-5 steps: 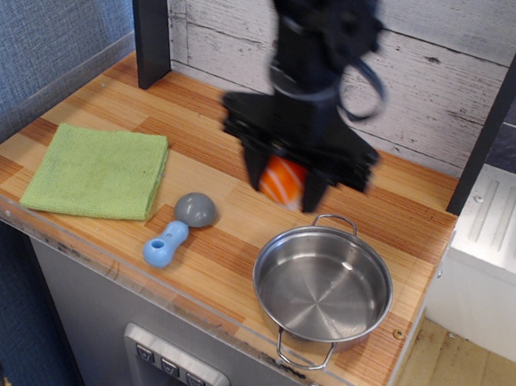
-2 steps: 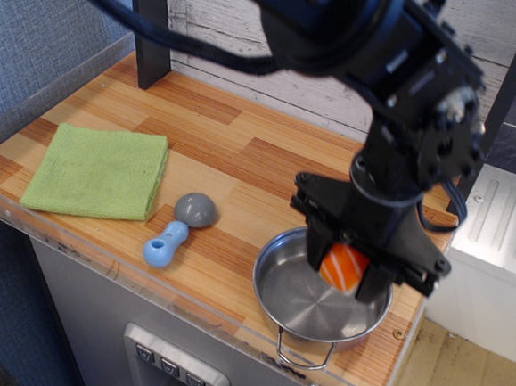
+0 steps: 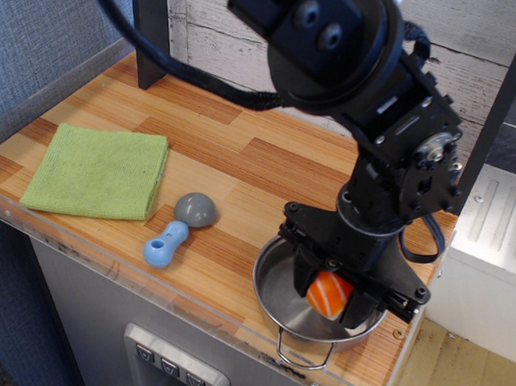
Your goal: Move sushi to bowl
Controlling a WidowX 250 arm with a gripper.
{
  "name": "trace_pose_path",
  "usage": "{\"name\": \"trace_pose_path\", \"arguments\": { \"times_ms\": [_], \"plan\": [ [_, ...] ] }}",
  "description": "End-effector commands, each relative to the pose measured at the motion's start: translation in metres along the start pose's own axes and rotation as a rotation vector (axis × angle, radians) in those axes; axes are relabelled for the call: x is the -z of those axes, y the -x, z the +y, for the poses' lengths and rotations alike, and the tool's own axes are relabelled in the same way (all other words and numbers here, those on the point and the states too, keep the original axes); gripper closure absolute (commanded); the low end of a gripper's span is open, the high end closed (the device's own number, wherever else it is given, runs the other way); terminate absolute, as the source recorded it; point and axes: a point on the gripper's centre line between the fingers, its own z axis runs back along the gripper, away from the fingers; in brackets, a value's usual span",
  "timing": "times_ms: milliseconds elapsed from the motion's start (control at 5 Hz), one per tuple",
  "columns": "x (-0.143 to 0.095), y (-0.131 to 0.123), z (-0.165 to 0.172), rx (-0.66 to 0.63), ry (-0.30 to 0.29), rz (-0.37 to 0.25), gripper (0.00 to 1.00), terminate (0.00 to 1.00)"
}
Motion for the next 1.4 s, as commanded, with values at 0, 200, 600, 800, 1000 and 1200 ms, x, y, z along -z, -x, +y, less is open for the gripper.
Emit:
{"name": "trace_pose_path", "arguments": {
  "times_ms": [0,200,600,800,1000,1200],
  "plan": [
    [0.01,0.011,0.008,-0.023,0.023,0.019,1.0,0.0],
    [0.021,0.01,0.009,-0.02,0.034,0.045,1.0,0.0],
    [0.016,0.012,0.016,-0.091,0.046,0.053,0.0,0.0],
    [0.015,0.012,0.015,-0.079,0.06,0.053,0.0,0.0],
    [0.01,0.011,0.014,-0.085,0.065,0.042,0.0,0.0],
    [-0.007,0.007,0.017,-0.07,0.066,0.02,0.0,0.0]
  ]
}}
